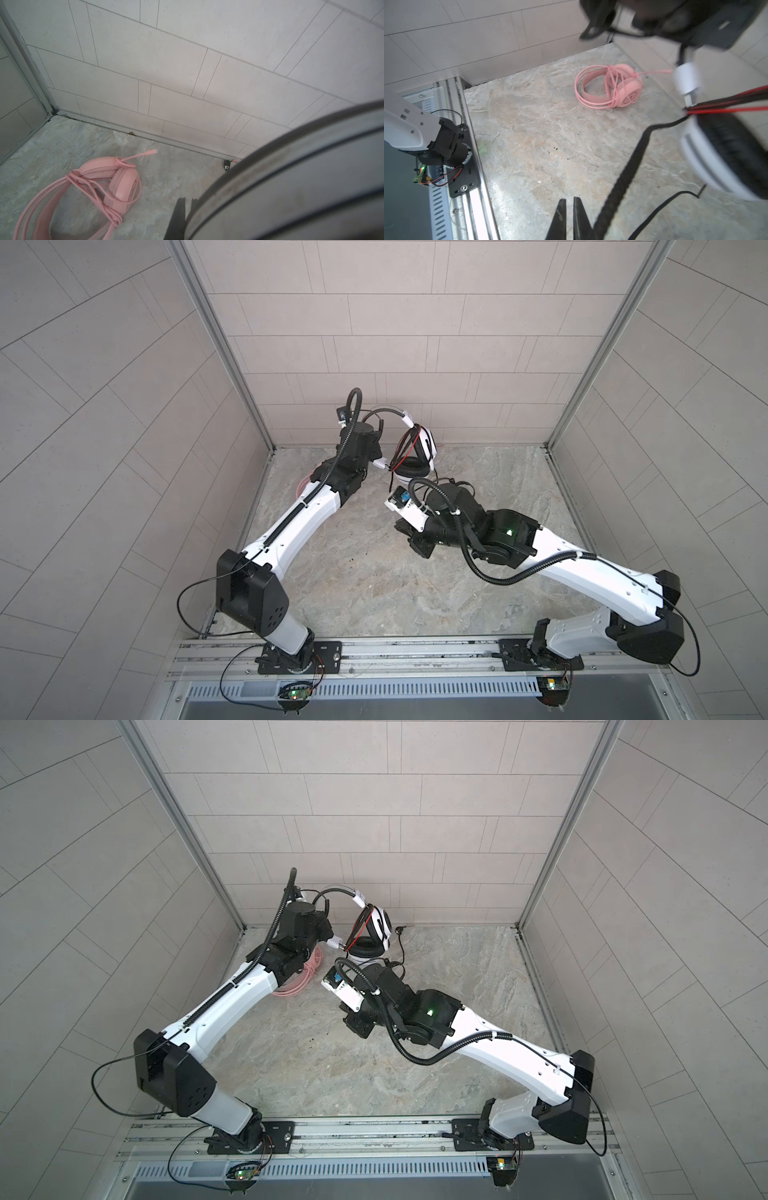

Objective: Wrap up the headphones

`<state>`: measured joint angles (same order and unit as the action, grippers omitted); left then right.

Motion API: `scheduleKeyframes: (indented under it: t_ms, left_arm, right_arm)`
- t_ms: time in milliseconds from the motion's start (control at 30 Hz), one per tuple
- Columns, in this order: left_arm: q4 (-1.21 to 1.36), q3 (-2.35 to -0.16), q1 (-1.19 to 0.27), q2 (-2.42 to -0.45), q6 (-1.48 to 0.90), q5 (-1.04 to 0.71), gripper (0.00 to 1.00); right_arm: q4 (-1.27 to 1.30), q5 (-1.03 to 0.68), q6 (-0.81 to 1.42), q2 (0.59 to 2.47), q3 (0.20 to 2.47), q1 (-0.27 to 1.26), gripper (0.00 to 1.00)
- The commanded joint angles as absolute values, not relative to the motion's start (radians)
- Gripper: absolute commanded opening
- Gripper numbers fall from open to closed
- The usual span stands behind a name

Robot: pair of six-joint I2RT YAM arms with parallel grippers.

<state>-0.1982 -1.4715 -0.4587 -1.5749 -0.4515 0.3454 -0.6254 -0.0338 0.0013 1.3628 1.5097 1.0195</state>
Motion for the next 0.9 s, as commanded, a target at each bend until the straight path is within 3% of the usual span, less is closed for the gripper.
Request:
scheduleKeyframes:
  t_ms: [0,500,700,867]
  left_arm:
    - [-0.156,-1.445,-0.469,-1.555,-0.427,0.349,0.00]
    - [-0.203,-1.353,-0.542,-1.542,-0.289,0.217,0.00]
    - [-0.189,-1.292,-0.545,-1.485,-0.236,0.076,0.00]
    - [-0.178,-1.260,-0.542,-1.437,-0.235,-0.044,0.00]
  right_arm:
    - [-0.729,0.069,-0.085,1.339,1.576,1.001,0.10]
    - [-0.744,0.268,-0.202,1.345,1.753,0.877,0.09]
    - [-0.641,0.391,-0.240,1.325,1.698,0.821,0.09]
    - [-0.565,0.390,-0.195,1.305,1.617,0.725,0.09]
